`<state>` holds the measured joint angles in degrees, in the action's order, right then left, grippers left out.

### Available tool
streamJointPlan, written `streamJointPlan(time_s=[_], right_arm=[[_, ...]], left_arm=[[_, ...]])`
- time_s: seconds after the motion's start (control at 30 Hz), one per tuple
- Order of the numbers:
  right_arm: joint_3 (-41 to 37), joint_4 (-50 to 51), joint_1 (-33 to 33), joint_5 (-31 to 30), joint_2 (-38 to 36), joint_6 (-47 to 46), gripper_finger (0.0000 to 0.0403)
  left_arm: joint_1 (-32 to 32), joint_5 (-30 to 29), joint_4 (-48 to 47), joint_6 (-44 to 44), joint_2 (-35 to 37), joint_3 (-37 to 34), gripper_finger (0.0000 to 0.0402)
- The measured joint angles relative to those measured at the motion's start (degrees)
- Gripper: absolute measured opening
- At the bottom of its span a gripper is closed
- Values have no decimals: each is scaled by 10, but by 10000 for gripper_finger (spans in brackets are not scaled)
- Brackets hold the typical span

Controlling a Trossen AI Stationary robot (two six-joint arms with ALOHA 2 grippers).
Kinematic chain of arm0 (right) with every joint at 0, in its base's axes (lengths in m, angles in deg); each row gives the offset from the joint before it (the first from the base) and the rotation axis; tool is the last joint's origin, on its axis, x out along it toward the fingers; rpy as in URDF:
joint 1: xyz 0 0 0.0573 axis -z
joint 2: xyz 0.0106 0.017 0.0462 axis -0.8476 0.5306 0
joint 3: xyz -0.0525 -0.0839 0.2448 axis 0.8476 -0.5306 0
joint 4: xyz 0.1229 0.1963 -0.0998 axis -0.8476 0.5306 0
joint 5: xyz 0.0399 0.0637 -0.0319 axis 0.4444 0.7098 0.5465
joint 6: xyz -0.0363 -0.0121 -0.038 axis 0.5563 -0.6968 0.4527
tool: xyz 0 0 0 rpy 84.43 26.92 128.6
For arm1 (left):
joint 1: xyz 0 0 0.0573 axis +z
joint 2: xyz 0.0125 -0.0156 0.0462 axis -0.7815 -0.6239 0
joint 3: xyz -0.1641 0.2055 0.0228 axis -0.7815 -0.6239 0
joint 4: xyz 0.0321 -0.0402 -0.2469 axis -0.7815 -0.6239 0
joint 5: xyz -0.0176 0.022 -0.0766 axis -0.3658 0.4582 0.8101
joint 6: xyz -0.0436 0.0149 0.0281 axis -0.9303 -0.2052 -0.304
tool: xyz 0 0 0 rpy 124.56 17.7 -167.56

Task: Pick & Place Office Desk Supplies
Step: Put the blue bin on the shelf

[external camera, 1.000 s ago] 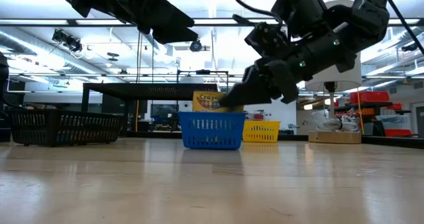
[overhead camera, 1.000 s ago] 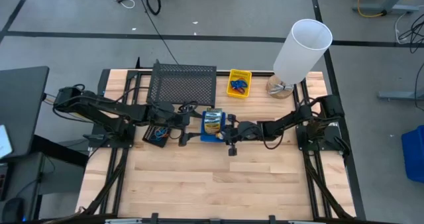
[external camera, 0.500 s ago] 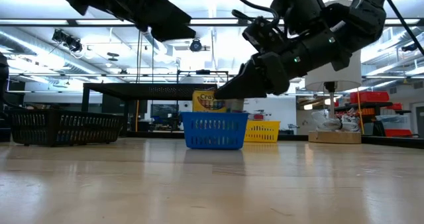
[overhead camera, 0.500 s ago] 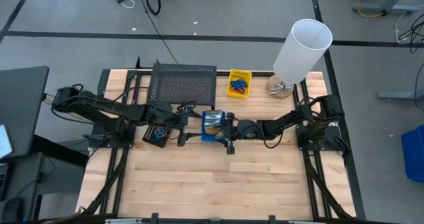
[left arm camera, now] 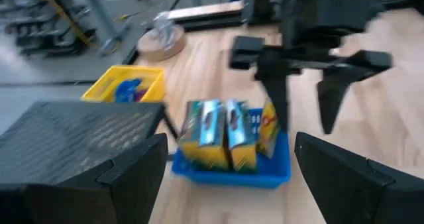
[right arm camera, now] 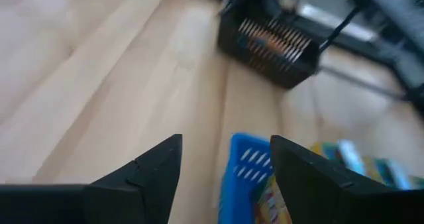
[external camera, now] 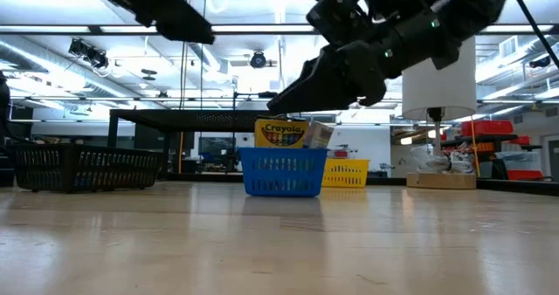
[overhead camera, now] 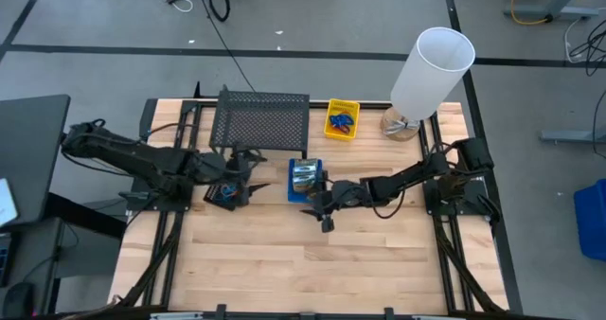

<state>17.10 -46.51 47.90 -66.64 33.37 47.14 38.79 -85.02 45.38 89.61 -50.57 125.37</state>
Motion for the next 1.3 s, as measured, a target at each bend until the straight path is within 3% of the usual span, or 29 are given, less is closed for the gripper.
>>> streamJointPlan(time_s=[0.2, 0.5, 0.7, 1.03, 1.3], right_arm=[[92, 231, -16, -10, 0, 0, 231], [160, 367, -6, -21, 0, 15, 231], [215, 439, 18, 31, 26, 8, 231], [371, 600, 22, 17, 160, 30, 231], [388, 629, 32, 0, 201, 15, 221]], left_arm=[[-47, -66, -19, -21, 99, -46, 335], [-96, -139, -15, -63, 292, -176, 335], [-107, -163, -16, -54, 393, -228, 335], [-107, -167, -52, -33, 475, -235, 335], [-107, -201, -53, -48, 478, -235, 335]])
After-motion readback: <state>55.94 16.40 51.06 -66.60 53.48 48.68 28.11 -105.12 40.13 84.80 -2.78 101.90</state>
